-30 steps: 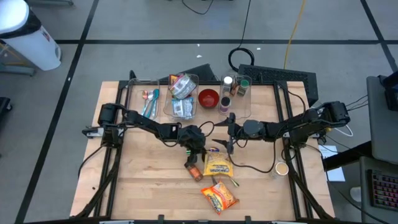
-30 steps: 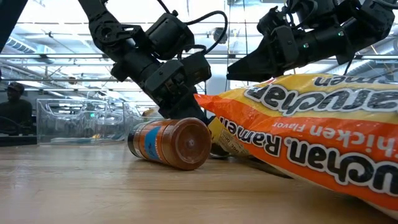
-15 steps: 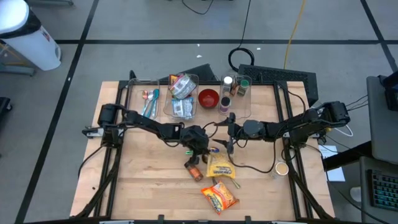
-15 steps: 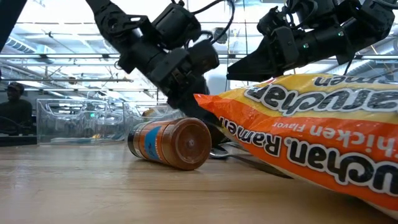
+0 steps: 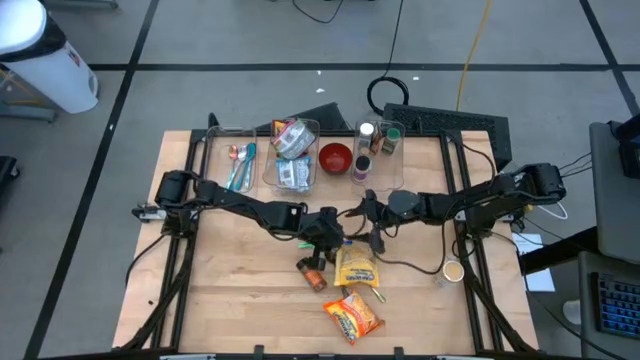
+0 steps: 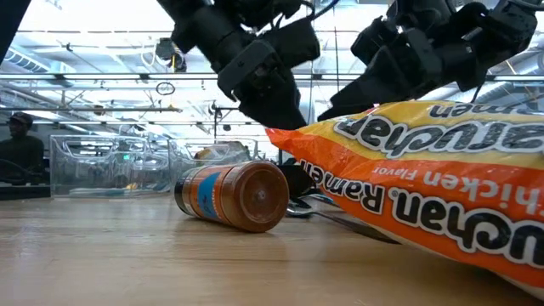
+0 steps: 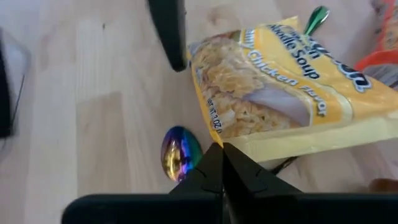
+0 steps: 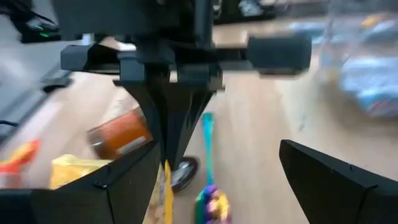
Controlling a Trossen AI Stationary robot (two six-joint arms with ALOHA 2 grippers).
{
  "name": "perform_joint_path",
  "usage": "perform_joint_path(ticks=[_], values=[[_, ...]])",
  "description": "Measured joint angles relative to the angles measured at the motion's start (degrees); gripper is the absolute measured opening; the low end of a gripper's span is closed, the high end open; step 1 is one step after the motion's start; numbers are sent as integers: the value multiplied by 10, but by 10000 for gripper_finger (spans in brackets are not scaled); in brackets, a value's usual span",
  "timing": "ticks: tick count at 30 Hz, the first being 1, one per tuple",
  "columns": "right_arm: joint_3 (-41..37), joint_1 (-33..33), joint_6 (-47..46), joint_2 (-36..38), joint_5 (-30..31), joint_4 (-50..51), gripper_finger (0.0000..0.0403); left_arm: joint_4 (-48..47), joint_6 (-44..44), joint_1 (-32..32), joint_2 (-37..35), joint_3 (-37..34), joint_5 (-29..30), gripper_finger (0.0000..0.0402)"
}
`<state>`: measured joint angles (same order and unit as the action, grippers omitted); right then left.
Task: Pick & Place Food Item
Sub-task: Put the yellow noodle pack into the middle transparent bin
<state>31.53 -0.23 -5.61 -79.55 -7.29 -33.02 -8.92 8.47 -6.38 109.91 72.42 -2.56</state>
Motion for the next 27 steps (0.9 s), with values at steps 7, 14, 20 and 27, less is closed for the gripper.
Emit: perform_joint_path(ticks=[7, 14, 20, 27], values=[[0, 19, -30, 5, -44, 36, 320, -65, 39, -15, 0, 58, 29, 1], [0, 28, -63, 5, -129, 39, 320, -111, 77, -26, 0, 109, 58, 0], [0, 24, -67, 5, -144, 31, 320, -111, 89, -28, 0, 115, 71, 0], [0, 20, -84, 5, -170, 14, 320, -107, 94, -27, 0, 115, 93, 0]])
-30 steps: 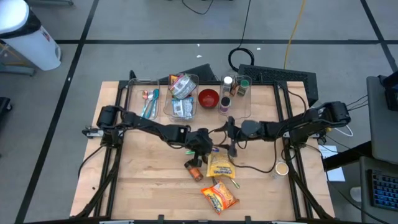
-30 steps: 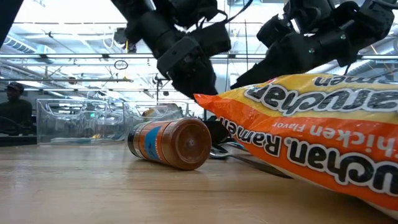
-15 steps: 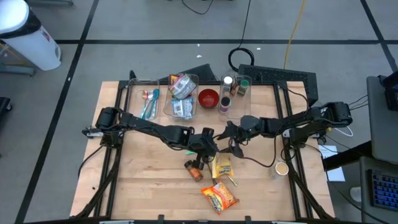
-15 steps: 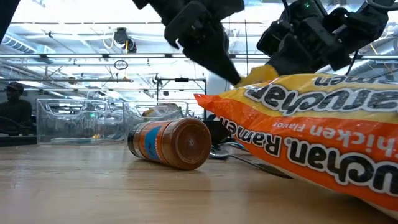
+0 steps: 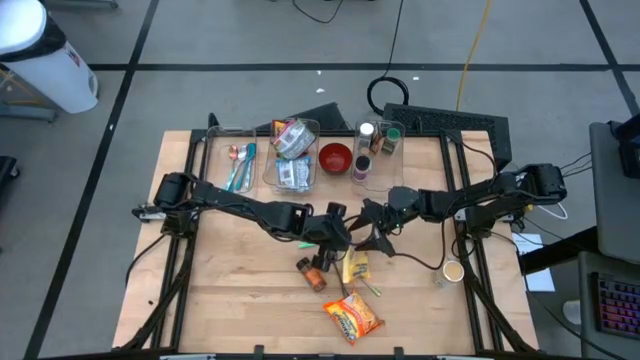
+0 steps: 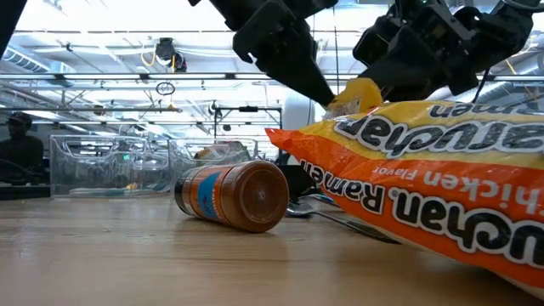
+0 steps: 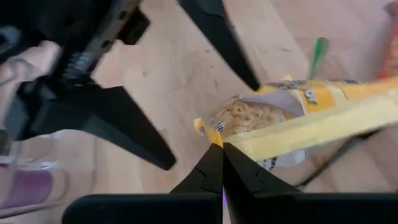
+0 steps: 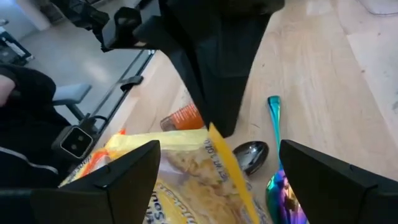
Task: Pick & Place Food Item
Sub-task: Put the yellow noodle pack into the middle transparent bin
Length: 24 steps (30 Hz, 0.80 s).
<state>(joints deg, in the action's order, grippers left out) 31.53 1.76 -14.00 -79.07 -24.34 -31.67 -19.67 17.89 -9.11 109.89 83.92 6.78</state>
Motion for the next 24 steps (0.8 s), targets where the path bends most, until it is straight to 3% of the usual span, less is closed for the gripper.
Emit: perform_joint_path(ticks=[6, 11, 24], values=[[0, 0, -5, 0, 0, 3, 314, 6, 2, 1, 0, 0, 28, 0], [0, 0, -4, 0, 0, 2, 281, 30, 14, 1, 0, 0, 29, 0], [0, 0, 17, 0, 6, 18, 98, 35, 16, 5, 0, 0, 29, 0]])
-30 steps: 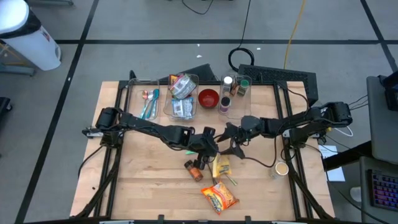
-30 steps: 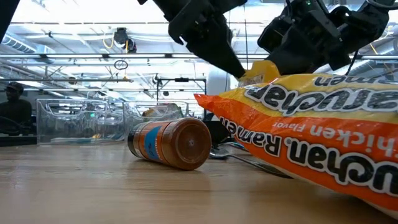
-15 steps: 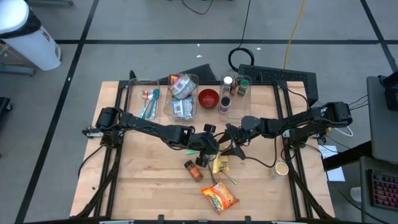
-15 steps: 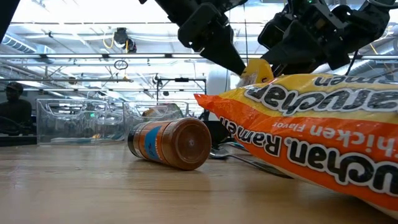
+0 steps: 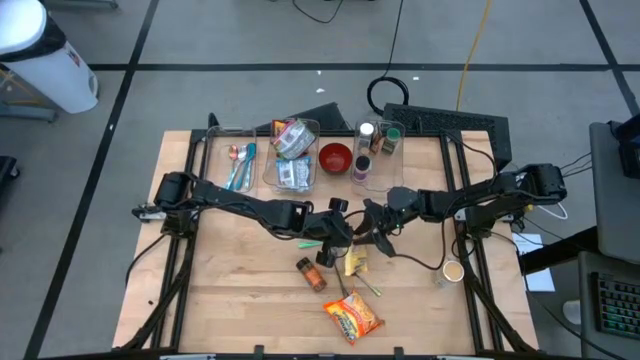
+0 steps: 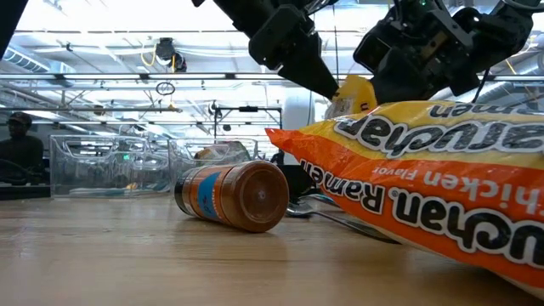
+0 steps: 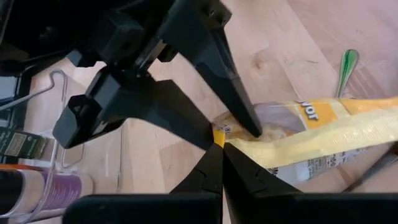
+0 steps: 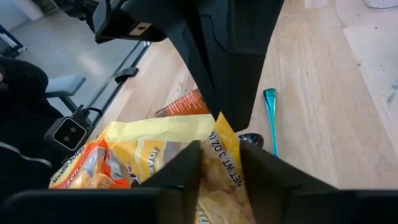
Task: Pick & Place Food Item
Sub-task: Put the yellow noodle pack into the middle transparent bin
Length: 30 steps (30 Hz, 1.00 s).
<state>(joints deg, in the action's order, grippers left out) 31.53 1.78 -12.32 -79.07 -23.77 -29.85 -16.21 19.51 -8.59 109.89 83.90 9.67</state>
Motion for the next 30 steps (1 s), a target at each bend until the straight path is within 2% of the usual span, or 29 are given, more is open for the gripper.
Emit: perform_joint_path(ticks=[6, 9, 12, 17, 20, 25, 30], values=[[0, 0, 51, 0, 1, 1, 9, 2, -8, 0, 0, 0, 0, 5], [0, 0, 72, 0, 9, 2, 8, 3, -16, 0, 0, 0, 0, 21], [0, 0, 89, 0, 43, 6, 2, 22, -13, 0, 0, 0, 4, 35], [0, 12, 107, 0, 89, 19, 1, 48, -12, 1, -10, 0, 69, 66], [0, 23, 110, 0, 93, 21, 1, 35, -28, 8, -33, 0, 89, 96], [0, 28, 118, 0, 180, 3, 0, -7, -114, 30, -81, 0, 63, 158], [0, 28, 138, 0, 255, -62, 0, -37, -224, 59, -122, 0, 55, 212]])
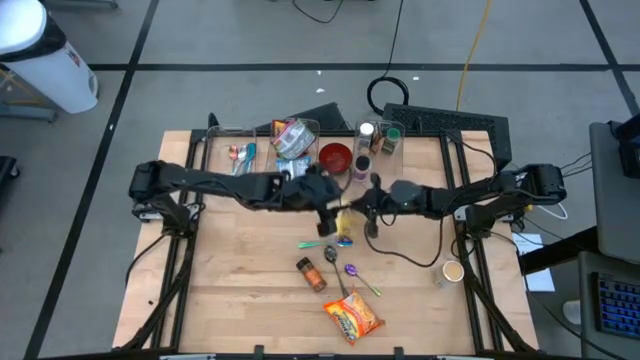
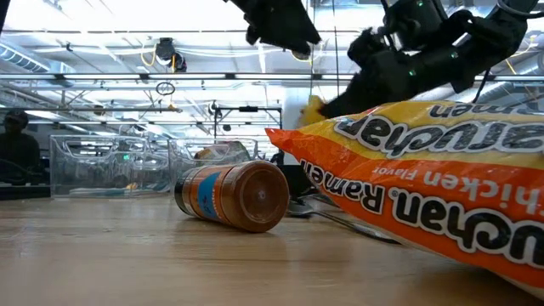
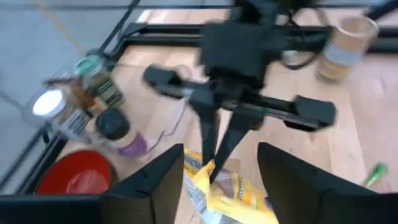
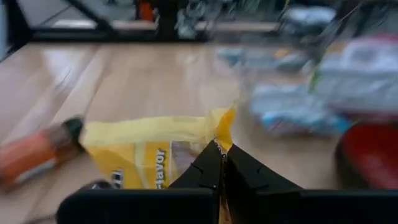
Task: Pick & Place Food Item
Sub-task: Put the yellow noodle pack into the middle transparent bin
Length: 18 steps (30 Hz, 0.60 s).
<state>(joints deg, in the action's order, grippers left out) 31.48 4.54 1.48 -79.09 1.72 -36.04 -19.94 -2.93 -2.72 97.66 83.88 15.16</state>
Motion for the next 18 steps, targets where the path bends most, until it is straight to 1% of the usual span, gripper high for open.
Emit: perform_joint_path(ticks=[2, 6, 8, 11, 14, 18], values=[[0, 0, 14, 0, 14, -28, 0, -6, -35, 10, -7, 0, -1, 226], [0, 0, 37, 0, 15, -57, 0, -23, -85, 29, -9, 0, -2, 246], [0, 0, 43, 0, 19, -62, 0, -34, -93, 37, -4, 0, -2, 253], [0, 0, 57, 0, 56, -63, 0, -46, -97, 44, 0, 0, -3, 262], [0, 3, 66, 0, 86, -72, 0, -32, -101, 48, 5, 0, -2, 268], [0, 8, 72, 0, 88, -88, 0, -31, -103, 47, 19, 0, -1, 266]])
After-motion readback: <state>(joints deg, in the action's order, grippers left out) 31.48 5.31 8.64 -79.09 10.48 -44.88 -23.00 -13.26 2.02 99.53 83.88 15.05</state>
